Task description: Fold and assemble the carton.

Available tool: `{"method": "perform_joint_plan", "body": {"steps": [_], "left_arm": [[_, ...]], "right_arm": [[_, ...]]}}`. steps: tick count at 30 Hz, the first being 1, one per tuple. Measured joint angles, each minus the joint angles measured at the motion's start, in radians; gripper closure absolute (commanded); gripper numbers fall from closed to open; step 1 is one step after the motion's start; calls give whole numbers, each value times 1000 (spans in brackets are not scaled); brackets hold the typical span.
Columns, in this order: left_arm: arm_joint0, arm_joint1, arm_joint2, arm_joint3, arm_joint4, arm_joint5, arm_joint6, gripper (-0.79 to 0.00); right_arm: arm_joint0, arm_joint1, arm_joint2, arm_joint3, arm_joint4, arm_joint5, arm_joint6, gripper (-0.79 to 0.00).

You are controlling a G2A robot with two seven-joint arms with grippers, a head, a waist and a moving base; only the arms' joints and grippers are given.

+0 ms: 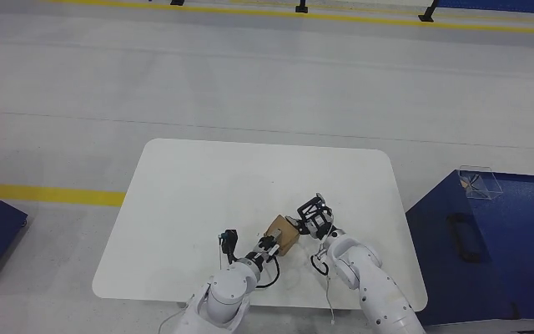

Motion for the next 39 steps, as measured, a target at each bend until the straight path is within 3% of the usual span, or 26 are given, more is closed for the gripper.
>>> {"method": "perform_joint_plan", "body": {"steps": [25,39], "left_arm": [[-35,-2,6,38,-24,63,17,-403],[-23,3,-5,19,-28,45,9,-422]], "right_arm": [[22,-3,17,16,22,9,-4,-785],[11,5,19,-6,51,-123,30,-785]]}}
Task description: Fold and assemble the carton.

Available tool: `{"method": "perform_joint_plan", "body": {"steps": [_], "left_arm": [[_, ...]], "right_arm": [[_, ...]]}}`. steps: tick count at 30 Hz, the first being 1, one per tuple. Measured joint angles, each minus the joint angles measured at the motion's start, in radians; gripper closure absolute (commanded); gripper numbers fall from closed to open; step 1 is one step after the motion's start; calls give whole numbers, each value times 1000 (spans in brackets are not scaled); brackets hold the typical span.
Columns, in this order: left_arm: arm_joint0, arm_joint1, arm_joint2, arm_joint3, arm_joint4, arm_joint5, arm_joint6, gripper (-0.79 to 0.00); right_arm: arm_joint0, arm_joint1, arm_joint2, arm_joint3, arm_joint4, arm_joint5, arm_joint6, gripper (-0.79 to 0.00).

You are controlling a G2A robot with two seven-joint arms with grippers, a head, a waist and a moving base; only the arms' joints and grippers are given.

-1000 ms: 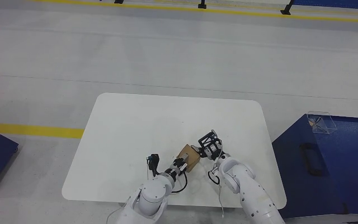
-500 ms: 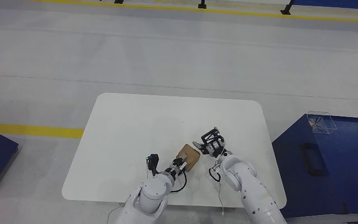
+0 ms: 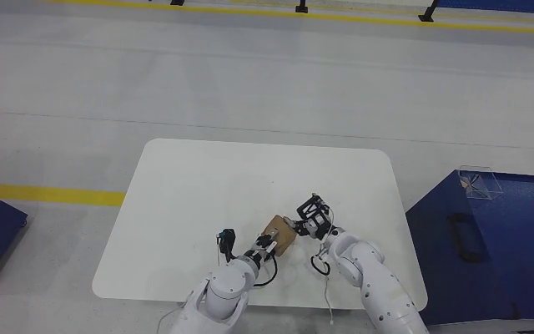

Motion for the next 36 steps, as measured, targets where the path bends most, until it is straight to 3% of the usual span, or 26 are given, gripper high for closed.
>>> {"method": "perform_joint_plan", "body": {"steps": [16,27,36], "left_arm": [[4,5,2,-16,7,-14,-12,-468],[24,12,-14,-40,-2,-33,-25,-409],[28,13,-13,-42,-10,-36,-14,-419]], "right_arm": [[31,0,41,25,78,49,34,-785],[138,-5,18,139,187,-129,131,-785],[160,4,37,172,178,-124,130,-785]]}}
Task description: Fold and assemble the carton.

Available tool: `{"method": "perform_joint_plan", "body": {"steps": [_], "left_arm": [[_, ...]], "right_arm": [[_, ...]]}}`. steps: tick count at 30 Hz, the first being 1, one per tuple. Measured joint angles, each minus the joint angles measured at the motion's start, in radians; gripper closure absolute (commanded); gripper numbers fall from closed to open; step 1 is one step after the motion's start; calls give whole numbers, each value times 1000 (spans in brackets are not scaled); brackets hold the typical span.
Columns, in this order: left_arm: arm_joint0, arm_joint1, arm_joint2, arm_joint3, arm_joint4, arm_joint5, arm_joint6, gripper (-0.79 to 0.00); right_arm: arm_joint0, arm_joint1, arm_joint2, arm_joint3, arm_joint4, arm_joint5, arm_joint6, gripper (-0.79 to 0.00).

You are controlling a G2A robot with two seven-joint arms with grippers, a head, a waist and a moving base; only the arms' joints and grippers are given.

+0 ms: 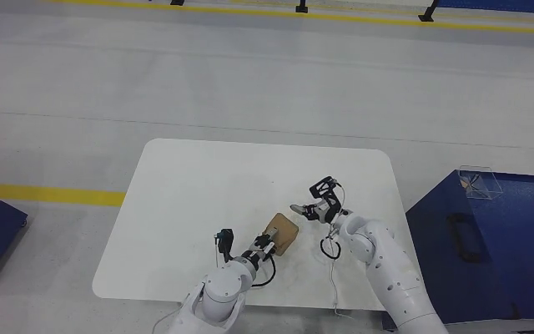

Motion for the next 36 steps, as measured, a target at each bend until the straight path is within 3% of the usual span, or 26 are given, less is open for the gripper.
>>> {"method": "perform_joint_plan", "body": {"steps": [20,28,36], "left_arm": [[-4,-2,16,11,-15,-15,26,-391],[-8,-4,28,18,-16,-7,38,-400],[-14,-6,37,24,-17,9,53,-413]], "right_arm": [[11,1,-29,24,96,-110,62,-785],[5,3,-39,19,55,-49,48,-785],[2,5,-46,22,56,-58,45,-785]]}}
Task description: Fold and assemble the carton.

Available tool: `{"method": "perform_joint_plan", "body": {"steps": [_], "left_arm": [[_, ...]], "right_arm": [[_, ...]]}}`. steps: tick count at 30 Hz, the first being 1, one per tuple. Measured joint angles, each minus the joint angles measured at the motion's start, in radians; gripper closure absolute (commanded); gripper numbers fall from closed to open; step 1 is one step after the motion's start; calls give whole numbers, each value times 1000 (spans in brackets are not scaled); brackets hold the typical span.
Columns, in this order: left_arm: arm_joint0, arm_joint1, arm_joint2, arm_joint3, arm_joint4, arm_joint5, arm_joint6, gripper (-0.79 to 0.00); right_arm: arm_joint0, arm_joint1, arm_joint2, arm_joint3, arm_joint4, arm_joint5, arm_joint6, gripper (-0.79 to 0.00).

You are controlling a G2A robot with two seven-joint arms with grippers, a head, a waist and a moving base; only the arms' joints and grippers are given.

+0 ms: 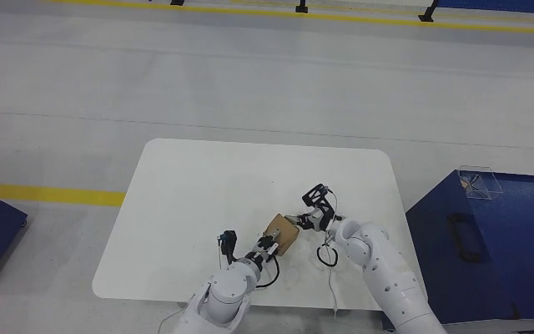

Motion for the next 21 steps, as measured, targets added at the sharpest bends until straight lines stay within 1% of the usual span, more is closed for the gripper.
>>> {"method": "perform_joint_plan", "body": {"steps": [9,14,17,21], "left_arm": [[-8,-3,6,13,-2,25,16,-403],[-24,-6,10,34,-12,46,26,-425],[-30,-8,12,42,-15,51,29,-419],[-33,-9,14,44,-16,53,31,-434]], "right_arm": [[-1,3,-4,2,-6,13,-3,-785],[1,5,3,1,2,18,-13,-785],[-2,8,12,-6,12,18,-15,-785],[-13,11,23,-31,33,7,-34,-785]]}}
